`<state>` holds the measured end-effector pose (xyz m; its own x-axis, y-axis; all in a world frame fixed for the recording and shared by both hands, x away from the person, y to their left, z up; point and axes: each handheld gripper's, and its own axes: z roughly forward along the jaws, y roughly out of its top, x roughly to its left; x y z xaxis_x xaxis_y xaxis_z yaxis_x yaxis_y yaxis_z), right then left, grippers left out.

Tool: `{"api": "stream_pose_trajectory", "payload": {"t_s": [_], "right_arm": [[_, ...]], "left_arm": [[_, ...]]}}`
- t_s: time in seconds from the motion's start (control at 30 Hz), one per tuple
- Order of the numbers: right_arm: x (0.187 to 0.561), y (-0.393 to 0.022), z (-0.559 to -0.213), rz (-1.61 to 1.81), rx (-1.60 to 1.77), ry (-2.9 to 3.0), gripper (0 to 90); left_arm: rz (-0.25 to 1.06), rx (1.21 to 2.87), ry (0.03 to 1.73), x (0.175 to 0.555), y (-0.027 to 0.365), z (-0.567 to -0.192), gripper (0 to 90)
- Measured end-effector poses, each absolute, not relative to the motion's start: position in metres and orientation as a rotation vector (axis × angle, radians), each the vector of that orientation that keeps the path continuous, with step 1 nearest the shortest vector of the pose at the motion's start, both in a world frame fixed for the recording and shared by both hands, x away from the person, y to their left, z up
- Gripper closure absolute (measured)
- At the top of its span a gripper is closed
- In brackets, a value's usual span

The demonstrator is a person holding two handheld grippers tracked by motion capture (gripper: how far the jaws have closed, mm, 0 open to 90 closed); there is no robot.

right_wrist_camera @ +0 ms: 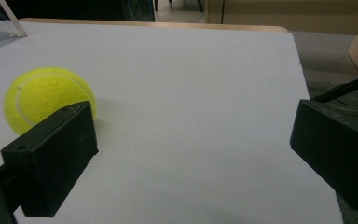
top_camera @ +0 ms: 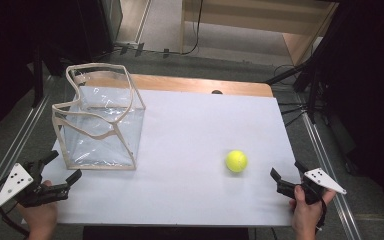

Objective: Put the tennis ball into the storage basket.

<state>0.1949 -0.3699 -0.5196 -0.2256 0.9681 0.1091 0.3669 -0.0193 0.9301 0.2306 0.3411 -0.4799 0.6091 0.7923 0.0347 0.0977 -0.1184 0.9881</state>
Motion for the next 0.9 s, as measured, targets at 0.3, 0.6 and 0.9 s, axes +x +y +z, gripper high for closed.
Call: {"api": "stream_pose_trajectory", "payload": {"t_s": [0.3,0.6,0.9], "right_arm": [[0.196,-0.368,-0.516,1.266,1.442,1.684,6.5],[0.202,-0.353,-0.502,1.215,1.395,1.793,6.3],[0.211,-0.341,-0.486,1.169,1.362,1.907,0.0]], "left_arm": [[0.705,1.608,0.758,0.231,0.34,-0.48,5.3],[0.705,1.609,0.758,0.231,0.341,-0.48,5.3],[0.704,1.612,0.76,0.23,0.339,-0.48,5.3]]}}
